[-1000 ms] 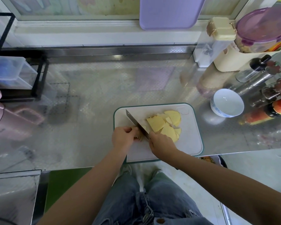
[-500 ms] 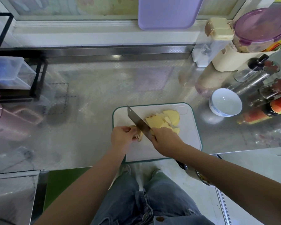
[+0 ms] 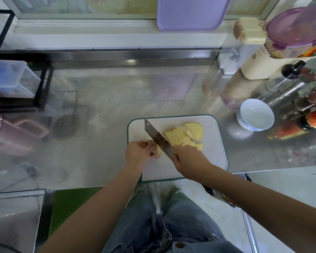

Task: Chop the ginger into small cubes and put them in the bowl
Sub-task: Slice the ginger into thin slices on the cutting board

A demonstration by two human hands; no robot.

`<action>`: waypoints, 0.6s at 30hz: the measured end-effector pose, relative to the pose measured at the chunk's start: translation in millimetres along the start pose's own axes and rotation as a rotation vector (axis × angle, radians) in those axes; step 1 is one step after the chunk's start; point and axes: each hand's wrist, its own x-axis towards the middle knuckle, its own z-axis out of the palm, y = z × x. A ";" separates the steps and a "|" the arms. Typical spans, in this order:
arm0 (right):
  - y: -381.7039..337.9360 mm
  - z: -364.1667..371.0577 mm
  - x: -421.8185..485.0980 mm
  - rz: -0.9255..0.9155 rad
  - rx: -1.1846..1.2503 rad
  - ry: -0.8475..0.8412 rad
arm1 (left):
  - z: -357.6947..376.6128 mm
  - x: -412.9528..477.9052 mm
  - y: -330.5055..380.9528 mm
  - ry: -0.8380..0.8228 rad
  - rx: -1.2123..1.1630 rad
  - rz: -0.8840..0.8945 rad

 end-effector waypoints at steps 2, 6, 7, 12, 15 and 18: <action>-1.7 5.0 4.5 0.022 -0.009 -0.001 | 0.0 0.8 -1.2 0.000 0.001 0.011; -3.3 22.4 17.4 0.038 -0.003 0.034 | -1.0 -1.5 -1.9 -0.025 0.009 0.051; -3.2 27.6 21.7 0.042 -0.004 0.042 | -1.2 -1.9 -1.5 -0.023 0.010 0.055; -4.0 50.3 38.0 0.076 0.012 0.068 | -2.4 -1.7 -2.2 -0.044 -0.044 0.027; -0.3 56.8 38.5 0.089 0.035 0.087 | -2.0 -0.6 -2.8 -0.041 -0.058 -0.004; 6.7 54.0 38.3 0.092 0.107 0.071 | -0.1 -1.7 -4.0 -0.023 -0.055 -0.022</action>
